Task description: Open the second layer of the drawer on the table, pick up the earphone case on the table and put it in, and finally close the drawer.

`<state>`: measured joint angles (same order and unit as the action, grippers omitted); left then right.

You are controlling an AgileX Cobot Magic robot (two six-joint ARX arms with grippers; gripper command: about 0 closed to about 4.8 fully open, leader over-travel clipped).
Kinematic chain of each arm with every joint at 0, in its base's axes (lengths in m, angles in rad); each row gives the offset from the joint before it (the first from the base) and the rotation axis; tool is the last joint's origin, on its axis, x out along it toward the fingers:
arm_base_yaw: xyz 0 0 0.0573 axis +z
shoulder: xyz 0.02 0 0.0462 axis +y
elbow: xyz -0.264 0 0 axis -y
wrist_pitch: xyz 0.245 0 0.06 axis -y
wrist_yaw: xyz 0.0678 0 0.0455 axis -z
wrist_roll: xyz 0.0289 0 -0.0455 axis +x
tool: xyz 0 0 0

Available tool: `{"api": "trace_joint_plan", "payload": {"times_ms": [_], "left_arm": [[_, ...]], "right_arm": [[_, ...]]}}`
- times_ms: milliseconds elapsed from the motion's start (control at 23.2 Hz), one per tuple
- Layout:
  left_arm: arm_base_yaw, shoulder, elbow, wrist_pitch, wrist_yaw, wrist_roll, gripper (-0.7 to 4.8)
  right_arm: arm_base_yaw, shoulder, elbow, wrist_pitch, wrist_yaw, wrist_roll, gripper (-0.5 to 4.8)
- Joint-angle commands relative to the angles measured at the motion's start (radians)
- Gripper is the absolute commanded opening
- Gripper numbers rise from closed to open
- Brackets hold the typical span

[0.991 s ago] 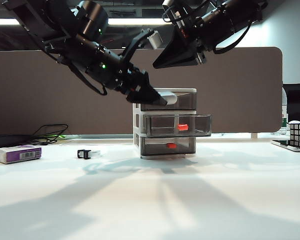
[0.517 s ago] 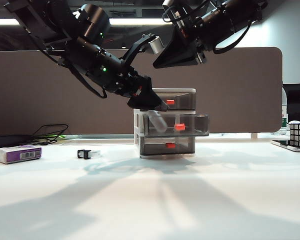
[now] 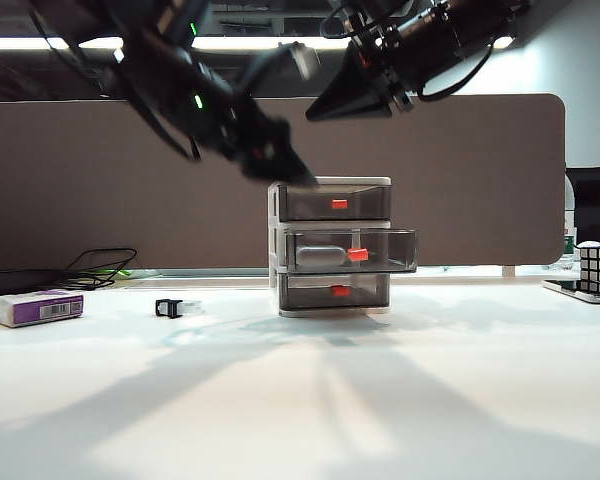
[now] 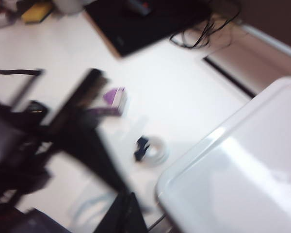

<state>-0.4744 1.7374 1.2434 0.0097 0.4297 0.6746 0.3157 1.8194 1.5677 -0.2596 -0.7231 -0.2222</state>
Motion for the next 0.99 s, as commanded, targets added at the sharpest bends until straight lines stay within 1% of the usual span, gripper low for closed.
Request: {"api": "trace_joint_plan", "payload": {"times_ms": [43, 86, 129, 172, 215, 258, 517, 646, 818, 991], "left_arm": [[0.002, -0.063, 0.002, -0.063, 0.095, -0.064, 0.41], [0.003, -0.069, 0.002, -0.076, 0.127, -0.071, 0.24], [0.003, -0.072, 0.002, -0.105, 0.182, -0.098, -0.05], [0.002, -0.072, 0.002, -0.127, 0.207, -0.111, -0.06], [0.0, -0.072, 0.0, -0.186, 0.262, -0.109, -0.06], [-0.014, -0.071, -0.009, -0.203, 0.27, -0.106, -0.06], [-0.027, -0.041, -0.027, -0.18, 0.27, -0.108, -0.06], [-0.027, 0.018, -0.027, -0.18, 0.271, -0.121, -0.06], [-0.04, 0.09, -0.027, -0.177, 0.27, -0.13, -0.06], [-0.056, 0.134, -0.026, -0.111, 0.259, -0.134, -0.06]], "right_arm": [[-0.003, 0.011, 0.061, 0.077, 0.067, 0.036, -0.05], [-0.003, 0.024, 0.084, 0.077, 0.075, 0.036, -0.05], [-0.003, 0.048, 0.116, 0.077, 0.079, 0.036, -0.05], [-0.003, 0.066, 0.137, 0.076, 0.079, 0.036, -0.05], [-0.002, 0.095, 0.164, 0.074, 0.102, 0.036, -0.05], [-0.002, 0.124, 0.182, 0.078, 0.132, 0.036, -0.05], [-0.002, 0.182, 0.189, 0.117, 0.15, 0.04, -0.05], [-0.002, 0.209, 0.189, 0.122, 0.171, 0.04, -0.05], [-0.002, 0.232, 0.188, 0.097, 0.172, 0.039, -0.05], [-0.002, 0.242, 0.188, 0.068, 0.174, 0.038, -0.05]]}}
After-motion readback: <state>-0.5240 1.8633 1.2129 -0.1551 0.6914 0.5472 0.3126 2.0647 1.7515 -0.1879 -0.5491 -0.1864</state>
